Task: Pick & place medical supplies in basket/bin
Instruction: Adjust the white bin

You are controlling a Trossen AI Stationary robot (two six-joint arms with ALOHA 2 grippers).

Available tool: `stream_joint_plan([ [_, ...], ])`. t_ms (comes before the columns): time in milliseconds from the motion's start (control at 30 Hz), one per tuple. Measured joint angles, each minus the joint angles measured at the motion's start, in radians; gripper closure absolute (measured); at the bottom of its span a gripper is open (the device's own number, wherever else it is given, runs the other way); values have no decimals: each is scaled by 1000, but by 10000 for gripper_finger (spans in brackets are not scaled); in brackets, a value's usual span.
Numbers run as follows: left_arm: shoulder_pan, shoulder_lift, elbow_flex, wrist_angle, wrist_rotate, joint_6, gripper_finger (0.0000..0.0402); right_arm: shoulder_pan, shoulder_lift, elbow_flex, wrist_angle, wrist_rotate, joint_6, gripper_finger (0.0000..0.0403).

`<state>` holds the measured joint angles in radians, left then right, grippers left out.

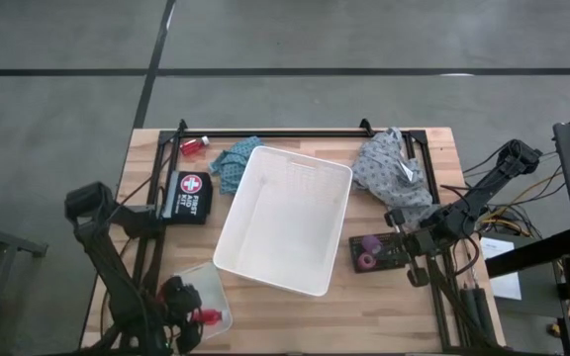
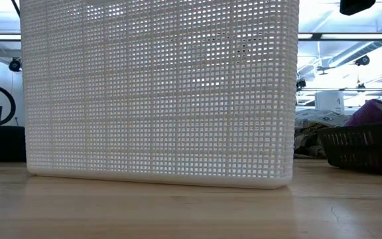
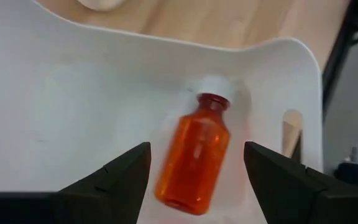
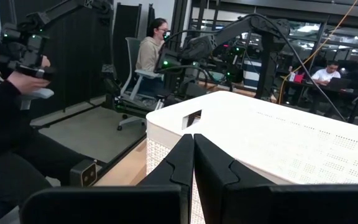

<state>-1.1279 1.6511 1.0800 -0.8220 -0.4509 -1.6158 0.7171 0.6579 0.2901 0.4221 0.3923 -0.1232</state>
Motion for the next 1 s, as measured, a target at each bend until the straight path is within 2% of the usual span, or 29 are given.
stream_joint_plan([
  [167, 11, -56, 2, -109, -20, -41, 140, 0, 0, 0, 0, 0, 0, 394],
  [433, 32, -178, 1, -307, -11, -19, 141, 0, 0, 0, 0, 0, 0, 394],
  [567, 36, -242, 1, -373, 65, -10, 141, 0, 0, 0, 0, 0, 0, 394],
  [800, 71, -310, -7, -482, 304, -57, 154, 0, 0, 0, 0, 0, 0, 394],
  [867, 80, -307, -8, -504, 321, -57, 157, 0, 0, 0, 0, 0, 0, 394],
  [1000, 89, -298, -22, -509, 286, -57, 157, 0, 0, 0, 0, 0, 0, 394],
])
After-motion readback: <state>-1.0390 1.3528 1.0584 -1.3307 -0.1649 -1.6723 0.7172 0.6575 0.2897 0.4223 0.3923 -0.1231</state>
